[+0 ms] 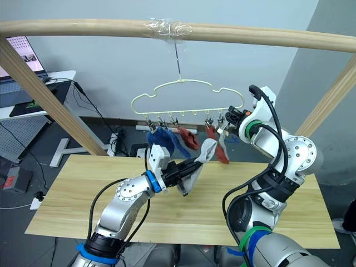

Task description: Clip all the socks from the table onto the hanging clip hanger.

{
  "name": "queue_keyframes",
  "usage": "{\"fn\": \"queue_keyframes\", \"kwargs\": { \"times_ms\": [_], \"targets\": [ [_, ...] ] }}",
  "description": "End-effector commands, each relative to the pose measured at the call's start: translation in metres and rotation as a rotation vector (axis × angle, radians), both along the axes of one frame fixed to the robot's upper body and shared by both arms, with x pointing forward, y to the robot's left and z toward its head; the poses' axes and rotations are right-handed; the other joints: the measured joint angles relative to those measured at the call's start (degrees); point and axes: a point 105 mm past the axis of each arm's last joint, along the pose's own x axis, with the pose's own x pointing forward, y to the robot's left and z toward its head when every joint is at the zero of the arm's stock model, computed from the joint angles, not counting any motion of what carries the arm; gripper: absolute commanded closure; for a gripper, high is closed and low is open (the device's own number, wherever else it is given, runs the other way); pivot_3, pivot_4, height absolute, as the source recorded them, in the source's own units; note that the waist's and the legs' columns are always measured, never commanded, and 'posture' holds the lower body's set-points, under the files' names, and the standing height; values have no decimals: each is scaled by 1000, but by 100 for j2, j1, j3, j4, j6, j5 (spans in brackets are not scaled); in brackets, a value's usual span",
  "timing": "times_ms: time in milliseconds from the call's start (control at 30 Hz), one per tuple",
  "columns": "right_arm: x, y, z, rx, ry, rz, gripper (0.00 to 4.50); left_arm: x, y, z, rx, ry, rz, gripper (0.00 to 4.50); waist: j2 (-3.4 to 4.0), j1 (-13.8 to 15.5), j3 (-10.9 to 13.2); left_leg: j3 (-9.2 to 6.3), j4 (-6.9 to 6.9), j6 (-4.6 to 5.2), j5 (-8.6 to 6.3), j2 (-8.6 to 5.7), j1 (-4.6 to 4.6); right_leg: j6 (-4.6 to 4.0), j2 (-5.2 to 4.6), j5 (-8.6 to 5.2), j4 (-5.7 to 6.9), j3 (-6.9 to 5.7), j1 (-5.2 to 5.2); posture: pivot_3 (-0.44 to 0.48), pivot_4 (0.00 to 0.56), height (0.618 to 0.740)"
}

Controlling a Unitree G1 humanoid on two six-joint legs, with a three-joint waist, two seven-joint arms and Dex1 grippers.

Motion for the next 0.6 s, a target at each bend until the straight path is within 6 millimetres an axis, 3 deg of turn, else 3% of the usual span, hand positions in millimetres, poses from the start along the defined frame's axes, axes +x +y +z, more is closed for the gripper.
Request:
{"fn": "queue_keyframes", "kwargs": {
  "times_ms": [33, 600],
  "targets": [
    [-4, 15, 4, 44, -5, 28, 4500, 2, -9, 11, -35, -39, -11, 4486, 1, -22, 0, 0, 0, 0, 0, 1, -1, 1, 0, 0, -1, 0, 0, 59, 196, 740],
    [-7, 21, 1, 50, 13, 44, 4500, 22, -31, 29, -89, -83, 7, 4486, 8, -87, 5, -2, -6, 1, 0, -7, -7, 19, 2, -10, -13, -3, -1, 50, 194, 740]
  ]
}}
